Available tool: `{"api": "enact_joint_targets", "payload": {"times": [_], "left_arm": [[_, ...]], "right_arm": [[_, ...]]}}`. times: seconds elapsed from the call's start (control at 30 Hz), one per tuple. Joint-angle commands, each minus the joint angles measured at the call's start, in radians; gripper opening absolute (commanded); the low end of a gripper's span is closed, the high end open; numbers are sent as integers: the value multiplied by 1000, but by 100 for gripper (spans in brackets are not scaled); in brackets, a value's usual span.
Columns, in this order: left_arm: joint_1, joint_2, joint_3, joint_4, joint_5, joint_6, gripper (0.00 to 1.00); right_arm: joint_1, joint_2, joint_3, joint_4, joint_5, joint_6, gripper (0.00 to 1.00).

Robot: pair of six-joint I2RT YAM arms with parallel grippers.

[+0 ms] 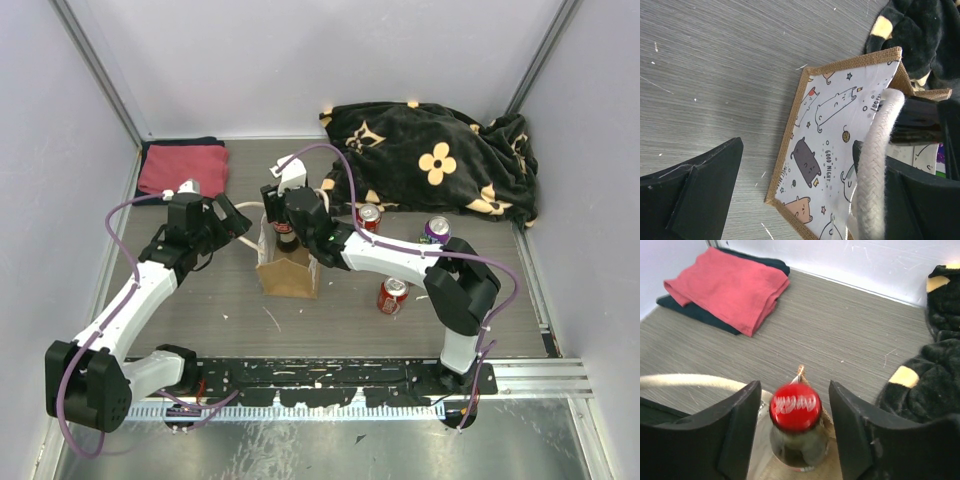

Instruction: Place the beverage into the canvas bag

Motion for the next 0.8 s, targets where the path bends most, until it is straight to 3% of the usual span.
{"api": "enact_joint_targets", "payload": {"times": [0.0,0.1,0.33,0.57,0.77], "left_arm": [[4,-23,-14,22,14,0,98],[3,-28,-13,20,17,-3,98],[3,-49,-7,5,27,6,98],[3,-152,2,-12,63,148,98],[4,-229,-25,-34,82,195,98]], "right_arm": [[13,-72,40,124,15,2,72],[17,-94,39,119,18,-14,83],[24,-155,71,77,55,-35,89],[8,-305,200,-228,295,-111,91],[-59,-609,-40,-349,445,-80,91]]}}
